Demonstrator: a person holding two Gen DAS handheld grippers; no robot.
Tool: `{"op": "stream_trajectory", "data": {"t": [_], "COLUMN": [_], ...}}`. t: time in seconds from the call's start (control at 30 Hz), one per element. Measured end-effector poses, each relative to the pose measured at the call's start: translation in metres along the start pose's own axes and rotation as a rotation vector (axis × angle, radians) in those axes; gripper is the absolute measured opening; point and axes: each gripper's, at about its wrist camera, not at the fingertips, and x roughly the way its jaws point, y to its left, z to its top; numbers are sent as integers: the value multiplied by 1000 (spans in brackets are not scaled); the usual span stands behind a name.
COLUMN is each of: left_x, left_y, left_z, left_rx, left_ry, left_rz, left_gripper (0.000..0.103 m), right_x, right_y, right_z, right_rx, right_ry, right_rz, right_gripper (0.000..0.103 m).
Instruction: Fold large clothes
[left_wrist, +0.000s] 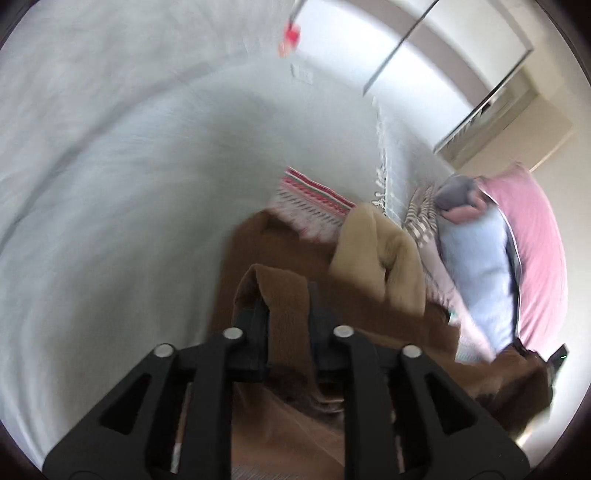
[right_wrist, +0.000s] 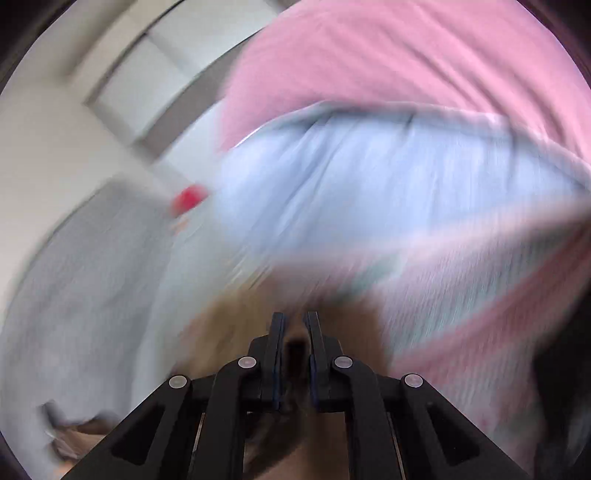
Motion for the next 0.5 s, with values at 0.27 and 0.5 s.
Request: {"op": "stream_trajectory", "data": {"t": [0.27, 0.5], "left_x": [63, 106], "left_y": [39, 66], "left_z": [26, -11], "left_rx": [-200, -132], "left_ry": [-90, 11], "left_rz": [78, 74], "left_gripper": [58, 64], "right_x": [66, 124], "right_y": [9, -27], "right_z": [-18, -51], "right_rx": [-237, -335], "right_ry": [-44, 177], "right_rz": [-181, -120], "right_gripper": [51, 52]}}
